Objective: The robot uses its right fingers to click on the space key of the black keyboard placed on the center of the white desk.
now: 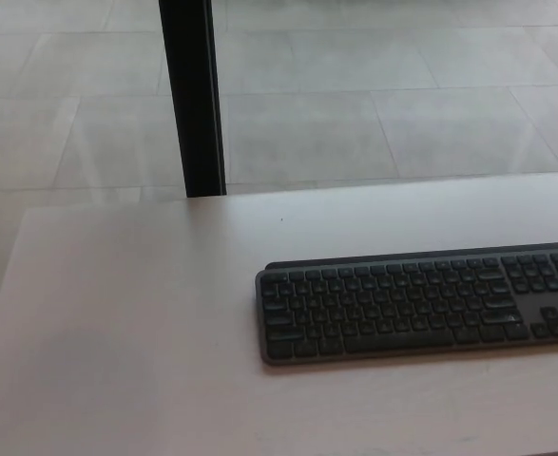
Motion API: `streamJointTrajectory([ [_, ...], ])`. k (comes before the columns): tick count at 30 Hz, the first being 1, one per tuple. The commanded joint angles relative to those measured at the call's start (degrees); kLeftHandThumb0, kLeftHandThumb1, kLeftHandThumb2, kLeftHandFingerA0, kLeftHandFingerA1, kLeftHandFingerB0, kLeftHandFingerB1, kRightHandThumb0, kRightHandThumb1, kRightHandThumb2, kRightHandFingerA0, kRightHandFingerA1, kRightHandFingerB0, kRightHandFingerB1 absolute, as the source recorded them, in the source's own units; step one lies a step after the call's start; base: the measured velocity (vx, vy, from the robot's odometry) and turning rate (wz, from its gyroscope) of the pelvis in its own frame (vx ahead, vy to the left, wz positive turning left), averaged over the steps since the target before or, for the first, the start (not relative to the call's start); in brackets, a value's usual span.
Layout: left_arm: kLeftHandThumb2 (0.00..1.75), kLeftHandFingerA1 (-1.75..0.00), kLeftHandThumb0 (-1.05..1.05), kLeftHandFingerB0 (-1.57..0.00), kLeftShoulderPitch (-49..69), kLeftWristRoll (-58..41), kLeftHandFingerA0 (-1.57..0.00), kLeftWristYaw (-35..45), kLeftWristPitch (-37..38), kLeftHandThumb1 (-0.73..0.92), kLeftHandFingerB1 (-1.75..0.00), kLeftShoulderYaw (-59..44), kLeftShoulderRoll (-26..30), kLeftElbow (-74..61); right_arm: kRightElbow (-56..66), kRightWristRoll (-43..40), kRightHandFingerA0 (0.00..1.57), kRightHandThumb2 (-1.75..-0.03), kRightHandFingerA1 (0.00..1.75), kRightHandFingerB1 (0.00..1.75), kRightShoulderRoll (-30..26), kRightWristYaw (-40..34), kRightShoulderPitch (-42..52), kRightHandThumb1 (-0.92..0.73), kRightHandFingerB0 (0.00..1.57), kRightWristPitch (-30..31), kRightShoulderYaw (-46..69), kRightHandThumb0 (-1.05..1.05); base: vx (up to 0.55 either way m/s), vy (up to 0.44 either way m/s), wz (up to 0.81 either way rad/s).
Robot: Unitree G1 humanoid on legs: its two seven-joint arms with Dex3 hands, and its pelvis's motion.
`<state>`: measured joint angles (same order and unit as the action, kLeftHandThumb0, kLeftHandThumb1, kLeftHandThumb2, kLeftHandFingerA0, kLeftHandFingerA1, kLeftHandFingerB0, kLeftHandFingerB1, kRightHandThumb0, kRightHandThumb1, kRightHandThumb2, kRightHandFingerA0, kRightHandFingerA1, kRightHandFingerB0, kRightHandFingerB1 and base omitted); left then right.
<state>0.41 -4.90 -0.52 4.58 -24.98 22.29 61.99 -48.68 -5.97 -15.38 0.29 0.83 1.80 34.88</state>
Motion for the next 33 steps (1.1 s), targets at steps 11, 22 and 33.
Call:
streamJointTrajectory([
  [11, 0.59, -0.69, -0.51, -0.7, -5.6, -12.5, -0.78, -2.9, 1.9, 0.62, -0.58, -18.4, 5.2, 8.8, 18.0, -17.3, 0.93, -0.59, 0.62, 0.5, -13.3, -17.5, -28.1, -0.63, 0.58, 9.5, 21.3, -0.57, 0.0, 0.0, 0.0],
  [22, 0.59, -0.68, -0.51, -0.69, -5.7, -11.3, -0.76, -3.2, 2.5, 0.63, -0.56, -18.7, 5.1, 9.2, 42.6, -13.0, 0.92, -0.6, 0.65, 0.42, -6.6, -12.4, -34.1, -0.66, 0.52, 19.0, 4.1, -0.36, 0.0, -0.001, 0.01],
  [33, 0.59, -0.69, -0.5, -0.67, -6.1, -11.8, -0.76, -2.8, 2.4, 0.63, -0.57, -19.2, 5.3, 9.7, 47.3, -1.7, 0.87, -0.59, 0.64, 0.39, -5.3, -0.9, -27.2, -0.63, 0.42, 11.4, -21.4, -0.3, 0.0, 0.0, 0.0],
])
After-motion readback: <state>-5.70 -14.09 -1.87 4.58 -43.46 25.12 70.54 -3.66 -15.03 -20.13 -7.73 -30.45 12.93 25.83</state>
